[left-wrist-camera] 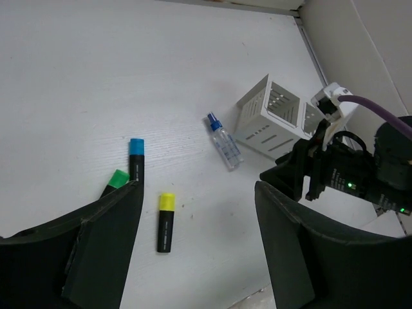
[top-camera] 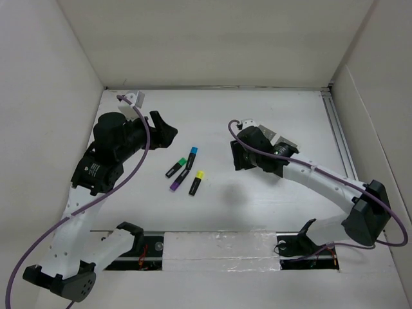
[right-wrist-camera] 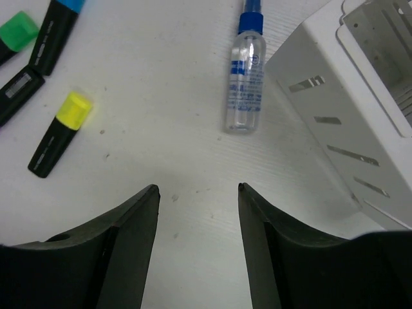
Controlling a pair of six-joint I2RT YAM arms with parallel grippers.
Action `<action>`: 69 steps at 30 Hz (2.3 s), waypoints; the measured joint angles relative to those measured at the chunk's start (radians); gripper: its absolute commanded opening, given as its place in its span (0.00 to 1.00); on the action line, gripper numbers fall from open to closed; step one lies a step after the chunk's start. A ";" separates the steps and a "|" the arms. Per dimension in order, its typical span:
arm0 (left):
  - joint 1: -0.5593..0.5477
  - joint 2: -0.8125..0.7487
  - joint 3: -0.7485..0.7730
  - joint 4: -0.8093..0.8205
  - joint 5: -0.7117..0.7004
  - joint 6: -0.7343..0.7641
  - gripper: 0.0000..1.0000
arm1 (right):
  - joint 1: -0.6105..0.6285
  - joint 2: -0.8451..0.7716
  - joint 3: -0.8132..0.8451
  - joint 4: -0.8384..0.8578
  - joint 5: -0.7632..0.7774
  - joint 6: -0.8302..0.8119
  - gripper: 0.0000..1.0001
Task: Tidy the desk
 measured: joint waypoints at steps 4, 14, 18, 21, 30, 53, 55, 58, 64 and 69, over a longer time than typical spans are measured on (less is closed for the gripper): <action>0.000 -0.008 0.000 0.002 0.004 -0.003 0.70 | -0.039 0.061 -0.007 0.037 0.014 -0.016 0.58; -0.019 -0.023 0.000 0.001 0.018 -0.004 0.71 | -0.071 0.196 -0.013 0.119 0.068 -0.041 0.58; -0.019 -0.031 0.000 0.001 0.019 -0.010 0.71 | -0.071 0.253 -0.013 0.167 0.074 -0.042 0.57; -0.019 -0.031 0.000 0.001 0.020 -0.013 0.71 | -0.071 0.300 -0.013 0.191 0.081 -0.039 0.57; -0.019 -0.032 0.000 0.000 0.022 -0.020 0.71 | -0.071 0.391 -0.043 0.272 0.103 -0.021 0.39; -0.019 -0.065 -0.014 0.007 0.018 -0.029 0.71 | 0.177 -0.008 -0.346 0.100 0.041 0.251 0.75; -0.019 -0.061 -0.014 0.010 0.018 -0.029 0.71 | 0.161 0.035 -0.307 0.098 0.048 0.235 0.72; -0.019 -0.056 -0.014 0.010 0.019 -0.029 0.71 | 0.125 0.123 -0.248 0.107 0.044 0.211 0.62; -0.019 -0.063 -0.014 0.010 0.005 -0.028 0.71 | 0.101 0.187 -0.250 0.111 0.023 0.226 0.49; -0.019 -0.071 -0.014 0.010 -0.001 -0.028 0.71 | 0.108 0.170 -0.277 0.115 0.021 0.243 0.42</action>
